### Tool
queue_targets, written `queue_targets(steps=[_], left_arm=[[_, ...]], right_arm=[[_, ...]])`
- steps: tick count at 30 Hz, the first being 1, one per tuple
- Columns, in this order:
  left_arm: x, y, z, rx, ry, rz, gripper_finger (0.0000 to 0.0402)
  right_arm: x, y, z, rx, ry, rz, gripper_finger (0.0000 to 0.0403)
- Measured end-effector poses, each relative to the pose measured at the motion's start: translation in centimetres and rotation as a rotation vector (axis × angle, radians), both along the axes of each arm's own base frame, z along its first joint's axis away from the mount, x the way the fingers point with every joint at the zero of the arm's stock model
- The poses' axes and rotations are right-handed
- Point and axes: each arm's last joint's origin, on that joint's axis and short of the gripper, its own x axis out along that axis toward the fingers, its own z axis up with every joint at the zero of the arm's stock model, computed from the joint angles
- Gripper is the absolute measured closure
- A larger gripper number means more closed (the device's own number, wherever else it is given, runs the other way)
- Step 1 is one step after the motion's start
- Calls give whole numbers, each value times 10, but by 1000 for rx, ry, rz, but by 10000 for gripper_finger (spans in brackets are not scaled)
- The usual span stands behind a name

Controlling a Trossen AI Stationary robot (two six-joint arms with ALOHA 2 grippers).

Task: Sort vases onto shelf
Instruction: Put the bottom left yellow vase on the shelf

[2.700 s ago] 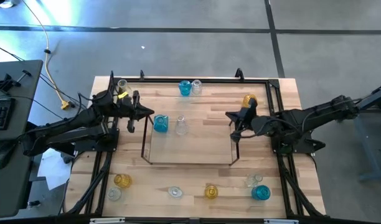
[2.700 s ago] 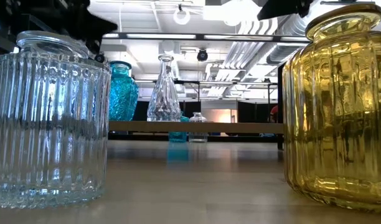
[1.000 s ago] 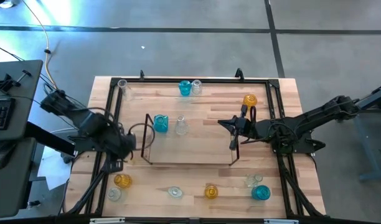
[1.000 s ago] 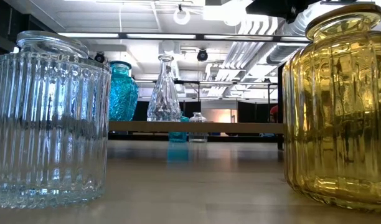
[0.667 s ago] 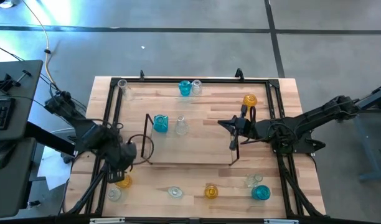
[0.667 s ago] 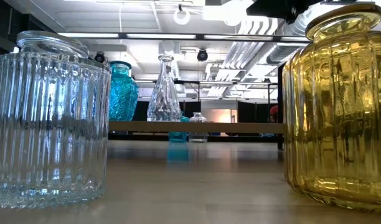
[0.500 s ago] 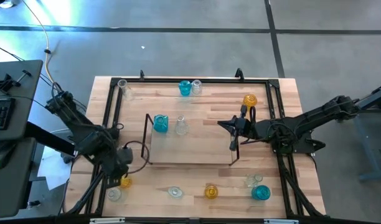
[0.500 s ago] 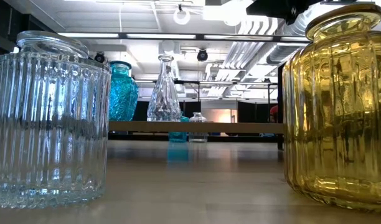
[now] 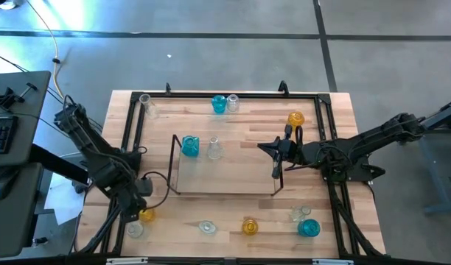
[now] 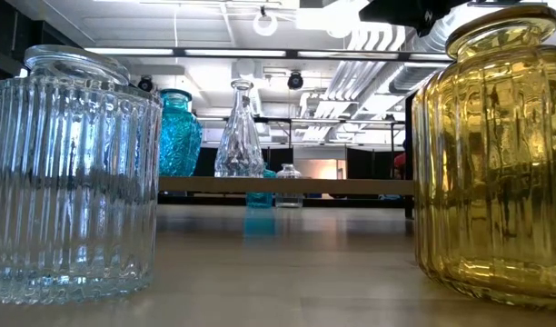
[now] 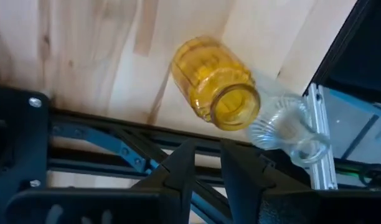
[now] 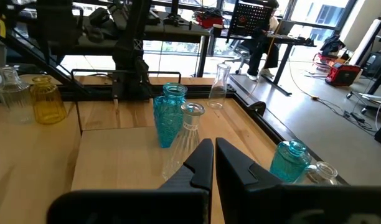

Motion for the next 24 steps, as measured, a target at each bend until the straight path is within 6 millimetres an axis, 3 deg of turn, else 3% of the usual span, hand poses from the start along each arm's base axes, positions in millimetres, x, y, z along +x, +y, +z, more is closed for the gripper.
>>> queue_targets(steps=[8,14,24], left_arm=[[0,-3,-26,-70,27,-15,303],[3,-1,-26,-44,-11,-3,275],[6,-2,-28,-9,-47,-22,273]], right_arm=[[0,0,0,2,1,13,403],[0,0,0,2,0,14,403],[0,0,0,2,1,14,403]])
